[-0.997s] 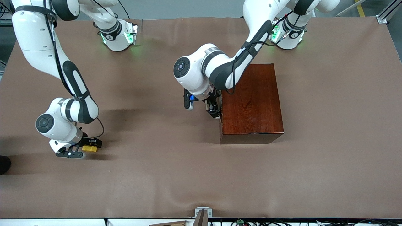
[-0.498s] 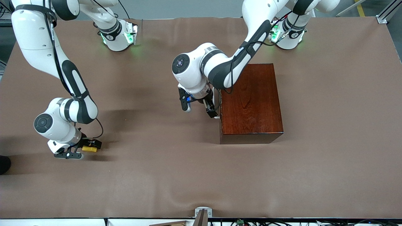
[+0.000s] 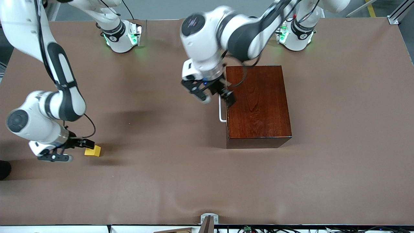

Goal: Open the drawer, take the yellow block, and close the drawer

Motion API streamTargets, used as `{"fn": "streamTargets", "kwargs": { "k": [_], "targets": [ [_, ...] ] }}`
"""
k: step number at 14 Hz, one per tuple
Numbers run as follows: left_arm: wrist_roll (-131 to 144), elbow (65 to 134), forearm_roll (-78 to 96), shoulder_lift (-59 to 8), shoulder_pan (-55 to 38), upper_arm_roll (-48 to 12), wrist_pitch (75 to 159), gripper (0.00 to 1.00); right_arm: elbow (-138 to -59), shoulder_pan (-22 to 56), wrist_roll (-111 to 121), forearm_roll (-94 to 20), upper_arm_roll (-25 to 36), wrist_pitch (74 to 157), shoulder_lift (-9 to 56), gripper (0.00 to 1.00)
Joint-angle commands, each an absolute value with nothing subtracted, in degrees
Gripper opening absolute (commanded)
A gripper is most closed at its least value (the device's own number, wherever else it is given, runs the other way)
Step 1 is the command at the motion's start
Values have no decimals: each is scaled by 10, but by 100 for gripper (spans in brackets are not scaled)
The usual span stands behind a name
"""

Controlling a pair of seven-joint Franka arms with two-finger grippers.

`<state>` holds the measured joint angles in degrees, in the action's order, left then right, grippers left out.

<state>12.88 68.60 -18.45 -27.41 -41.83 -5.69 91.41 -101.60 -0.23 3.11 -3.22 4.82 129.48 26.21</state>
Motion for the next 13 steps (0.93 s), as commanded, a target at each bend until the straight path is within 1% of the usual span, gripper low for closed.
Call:
{"fn": "streamTargets", "kwargs": {
  "k": [1, 4, 5, 7, 9, 11, 13],
  "targets": [
    [205, 710, -139, -204, -333, -57, 876, 100, -1027, -11, 32, -22, 42, 1234, 201, 100],
    [205, 712, -54, -170, -212, -62, 853, 100, -1025, -11, 32, -22, 41, 1159, 142, 100],
    [203, 712, 0, -156, -164, -62, 851, 100, -1025, -11, 32, -22, 41, 1133, 118, 100],
    [199, 734, 26, -136, -92, -62, 838, 100, -1021, -10, 32, -22, 40, 1087, 79, 100],
    [199, 753, 26, -124, -51, -49, 838, 100, -997, -8, 32, -22, 40, 1036, 63, 100],
    [195, 791, 28, -92, -42, -22, 849, 100, -954, -10, 32, -22, 40, 985, 63, 100],
    [187, 871, 28, -36, -40, -12, 894, 100, -914, -7, 30, -21, 40, 942, 63, 100]
  ]
}}
